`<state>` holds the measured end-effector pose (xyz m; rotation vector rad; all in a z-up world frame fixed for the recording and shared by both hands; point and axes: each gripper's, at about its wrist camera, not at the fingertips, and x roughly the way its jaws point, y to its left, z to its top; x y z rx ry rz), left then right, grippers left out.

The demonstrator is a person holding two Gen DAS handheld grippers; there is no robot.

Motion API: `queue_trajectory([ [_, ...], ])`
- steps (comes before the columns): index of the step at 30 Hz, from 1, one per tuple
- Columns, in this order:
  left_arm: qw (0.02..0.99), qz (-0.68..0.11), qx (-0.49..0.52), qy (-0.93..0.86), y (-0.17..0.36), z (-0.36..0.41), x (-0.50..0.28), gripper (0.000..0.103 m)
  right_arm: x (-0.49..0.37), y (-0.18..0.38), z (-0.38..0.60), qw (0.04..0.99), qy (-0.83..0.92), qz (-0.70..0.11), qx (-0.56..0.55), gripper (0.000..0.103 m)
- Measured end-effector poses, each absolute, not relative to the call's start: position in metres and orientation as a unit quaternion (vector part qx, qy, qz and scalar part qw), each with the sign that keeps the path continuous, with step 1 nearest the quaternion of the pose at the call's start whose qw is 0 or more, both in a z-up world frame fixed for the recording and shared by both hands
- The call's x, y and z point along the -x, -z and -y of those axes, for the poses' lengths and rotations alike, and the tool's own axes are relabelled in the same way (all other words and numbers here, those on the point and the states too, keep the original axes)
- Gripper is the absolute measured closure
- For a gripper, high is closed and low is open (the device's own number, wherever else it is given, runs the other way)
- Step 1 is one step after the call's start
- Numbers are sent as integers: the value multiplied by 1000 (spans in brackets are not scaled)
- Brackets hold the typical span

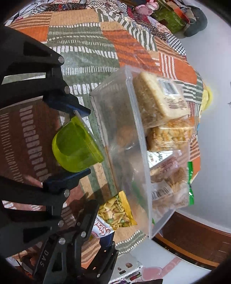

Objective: Organize snacks
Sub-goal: 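Grasp the green jelly cup with left tool while right tool grasps yellow snack bag, then drop the jelly cup and yellow snack bag into the box and open both tools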

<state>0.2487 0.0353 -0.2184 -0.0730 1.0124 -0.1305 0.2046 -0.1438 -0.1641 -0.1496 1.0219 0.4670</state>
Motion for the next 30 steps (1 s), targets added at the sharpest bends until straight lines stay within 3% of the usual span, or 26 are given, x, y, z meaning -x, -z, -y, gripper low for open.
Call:
queue_trajectory([
  [17, 923, -379, 25, 57, 125, -23, -234, 45, -200, 99, 187, 893, -199, -402, 31, 58],
  [30, 922, -384, 19, 47, 130, -14, -294, 45, -248, 97, 200, 909, -150, -388, 0, 58],
])
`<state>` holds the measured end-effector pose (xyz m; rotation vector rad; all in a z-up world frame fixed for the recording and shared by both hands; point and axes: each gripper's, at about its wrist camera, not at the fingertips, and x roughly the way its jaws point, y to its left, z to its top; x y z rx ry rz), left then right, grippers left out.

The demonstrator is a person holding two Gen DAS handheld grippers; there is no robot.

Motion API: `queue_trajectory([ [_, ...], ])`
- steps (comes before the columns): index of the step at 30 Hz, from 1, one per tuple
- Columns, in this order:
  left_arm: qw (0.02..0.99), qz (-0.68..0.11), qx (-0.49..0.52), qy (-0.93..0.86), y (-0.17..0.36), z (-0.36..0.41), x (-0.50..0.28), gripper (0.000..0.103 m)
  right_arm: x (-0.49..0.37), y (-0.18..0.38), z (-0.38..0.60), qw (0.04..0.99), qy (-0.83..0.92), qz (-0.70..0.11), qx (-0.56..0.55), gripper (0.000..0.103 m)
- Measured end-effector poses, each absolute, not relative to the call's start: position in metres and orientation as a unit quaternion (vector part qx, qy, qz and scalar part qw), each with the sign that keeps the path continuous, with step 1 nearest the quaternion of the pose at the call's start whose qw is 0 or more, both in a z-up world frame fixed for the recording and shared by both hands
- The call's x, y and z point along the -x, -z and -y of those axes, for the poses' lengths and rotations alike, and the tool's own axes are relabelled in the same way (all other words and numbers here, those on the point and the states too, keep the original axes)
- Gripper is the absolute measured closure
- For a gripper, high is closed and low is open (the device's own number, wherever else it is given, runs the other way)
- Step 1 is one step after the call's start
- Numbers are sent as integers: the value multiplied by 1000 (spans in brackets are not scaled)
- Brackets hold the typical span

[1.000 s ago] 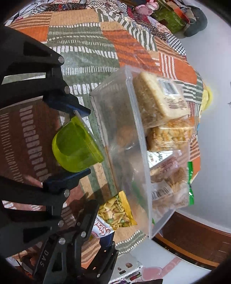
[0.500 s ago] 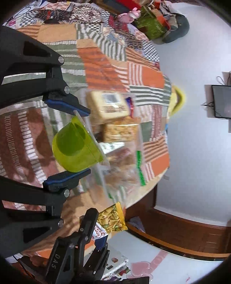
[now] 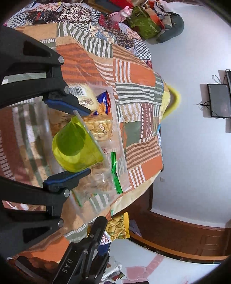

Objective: Organize snacks

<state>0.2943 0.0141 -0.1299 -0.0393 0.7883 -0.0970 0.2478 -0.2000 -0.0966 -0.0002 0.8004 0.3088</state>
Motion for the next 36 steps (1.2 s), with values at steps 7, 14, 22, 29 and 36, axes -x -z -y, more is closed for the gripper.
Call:
queue_trajectory([
  [7, 914, -402, 29, 49, 149, -13, -318, 45, -272, 115, 191, 900, -148, -409, 7, 58],
  [14, 909, -413, 29, 52, 161, -12, -328, 45, -276, 124, 182, 894, -153, -420, 26, 57],
  [22, 916, -397, 19, 54, 143, -9, -315, 44, -275, 120, 187, 888, -159, -430, 16, 53],
  [29, 933, -356, 32, 50, 99, -21, -277, 44, -245, 83, 198, 903, -166, -397, 3, 51],
  [36, 957, -284, 41, 43, 38, -30, -218, 44, -195, 26, 201, 927, -176, -330, 1, 51],
])
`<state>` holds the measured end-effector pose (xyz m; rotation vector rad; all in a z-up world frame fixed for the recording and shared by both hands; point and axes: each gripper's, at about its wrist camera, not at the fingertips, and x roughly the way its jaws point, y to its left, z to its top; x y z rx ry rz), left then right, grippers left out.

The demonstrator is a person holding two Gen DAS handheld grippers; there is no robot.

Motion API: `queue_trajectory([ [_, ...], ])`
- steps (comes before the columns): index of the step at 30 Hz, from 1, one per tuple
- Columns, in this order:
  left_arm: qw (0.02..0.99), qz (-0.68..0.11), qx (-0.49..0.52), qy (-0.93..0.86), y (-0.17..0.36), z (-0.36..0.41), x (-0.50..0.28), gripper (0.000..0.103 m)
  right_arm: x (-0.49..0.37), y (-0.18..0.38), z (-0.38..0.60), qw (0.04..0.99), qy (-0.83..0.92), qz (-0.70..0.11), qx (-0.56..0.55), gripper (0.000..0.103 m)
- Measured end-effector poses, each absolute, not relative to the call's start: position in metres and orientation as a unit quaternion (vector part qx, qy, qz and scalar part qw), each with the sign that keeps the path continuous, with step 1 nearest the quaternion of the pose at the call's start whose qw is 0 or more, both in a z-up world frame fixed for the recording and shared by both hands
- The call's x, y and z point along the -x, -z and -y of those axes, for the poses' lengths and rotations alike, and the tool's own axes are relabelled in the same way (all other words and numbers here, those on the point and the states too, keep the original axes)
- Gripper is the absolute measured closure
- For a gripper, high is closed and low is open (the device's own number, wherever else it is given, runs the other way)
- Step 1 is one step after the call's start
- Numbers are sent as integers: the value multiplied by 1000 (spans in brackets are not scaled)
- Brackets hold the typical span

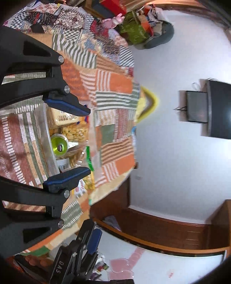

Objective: Organize snacks

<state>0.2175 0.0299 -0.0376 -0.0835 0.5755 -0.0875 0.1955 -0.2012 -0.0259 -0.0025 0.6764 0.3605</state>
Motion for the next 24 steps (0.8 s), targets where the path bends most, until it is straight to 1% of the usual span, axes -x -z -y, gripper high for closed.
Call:
queue_trajectory([
  [3, 965, -255, 41, 39, 15, -32, -189, 42, -169, 2, 201, 937, -181, -297, -3, 51],
  [9, 979, -199, 41, 31, -17, -30, -137, 31, -128, -26, 197, 951, -190, -245, -7, 50],
  [11, 982, -184, 39, 27, -23, -30, -125, 25, -115, -32, 195, 955, -191, -227, -7, 45],
  [13, 985, -169, 37, 23, -27, -30, -114, 14, -107, -35, 194, 959, -190, -212, -8, 33],
  [14, 986, -162, 36, 20, -29, -29, -108, 12, -105, -35, 193, 960, -189, -207, -9, 31],
  [16, 988, -153, 33, 18, -31, -28, -100, 7, -101, -36, 191, 962, -187, -198, -7, 23],
  [19, 990, -140, 26, 16, -34, -27, -89, 2, -96, -36, 187, 966, -179, -187, -2, 16],
  [20, 990, -136, 23, 14, -35, -26, -86, 2, -96, -36, 186, 967, -177, -184, -1, 15],
  [24, 992, -124, 8, 11, -35, -21, -80, 0, -94, -36, 185, 969, -172, -175, -5, 4],
])
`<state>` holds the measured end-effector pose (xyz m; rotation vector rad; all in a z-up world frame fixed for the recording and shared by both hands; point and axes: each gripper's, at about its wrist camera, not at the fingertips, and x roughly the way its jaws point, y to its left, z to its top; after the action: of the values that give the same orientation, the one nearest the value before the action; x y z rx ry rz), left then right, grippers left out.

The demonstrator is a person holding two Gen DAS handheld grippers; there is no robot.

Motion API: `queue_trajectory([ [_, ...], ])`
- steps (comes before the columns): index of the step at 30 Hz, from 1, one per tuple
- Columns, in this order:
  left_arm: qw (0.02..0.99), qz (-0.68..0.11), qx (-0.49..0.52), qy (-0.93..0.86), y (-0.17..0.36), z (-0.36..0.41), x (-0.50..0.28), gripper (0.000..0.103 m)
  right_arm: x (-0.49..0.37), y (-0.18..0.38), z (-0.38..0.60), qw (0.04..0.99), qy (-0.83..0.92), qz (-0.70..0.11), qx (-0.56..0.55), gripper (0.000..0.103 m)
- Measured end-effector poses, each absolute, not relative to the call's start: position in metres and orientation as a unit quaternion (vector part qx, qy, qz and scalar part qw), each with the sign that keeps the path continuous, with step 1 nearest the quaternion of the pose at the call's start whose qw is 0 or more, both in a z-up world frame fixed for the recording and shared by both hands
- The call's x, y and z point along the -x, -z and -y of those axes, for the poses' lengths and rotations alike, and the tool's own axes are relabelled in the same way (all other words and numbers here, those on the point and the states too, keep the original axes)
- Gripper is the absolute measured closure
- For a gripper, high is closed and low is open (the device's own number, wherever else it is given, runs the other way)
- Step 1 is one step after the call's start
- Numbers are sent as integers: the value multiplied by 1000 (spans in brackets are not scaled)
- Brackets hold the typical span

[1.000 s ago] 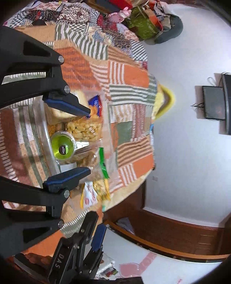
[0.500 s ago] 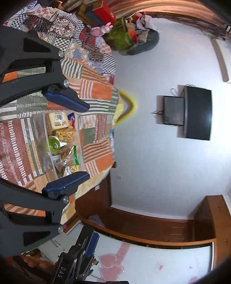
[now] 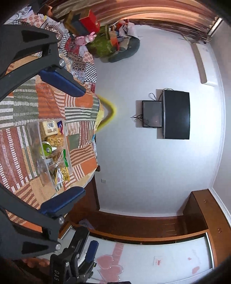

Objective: Organize snacks

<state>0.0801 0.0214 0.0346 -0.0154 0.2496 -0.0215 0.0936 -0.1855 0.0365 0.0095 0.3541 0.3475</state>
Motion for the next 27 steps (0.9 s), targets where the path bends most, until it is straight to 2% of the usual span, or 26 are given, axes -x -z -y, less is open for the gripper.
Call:
queue_trajectory([
  [3, 993, -120, 3, 13, -35, -20, -75, 0, -90, -38, 186, 971, -169, -168, -5, 0],
  [27, 993, -116, 12, 19, -34, -18, -68, 0, -83, -35, 186, 971, -169, -168, -2, 0],
])
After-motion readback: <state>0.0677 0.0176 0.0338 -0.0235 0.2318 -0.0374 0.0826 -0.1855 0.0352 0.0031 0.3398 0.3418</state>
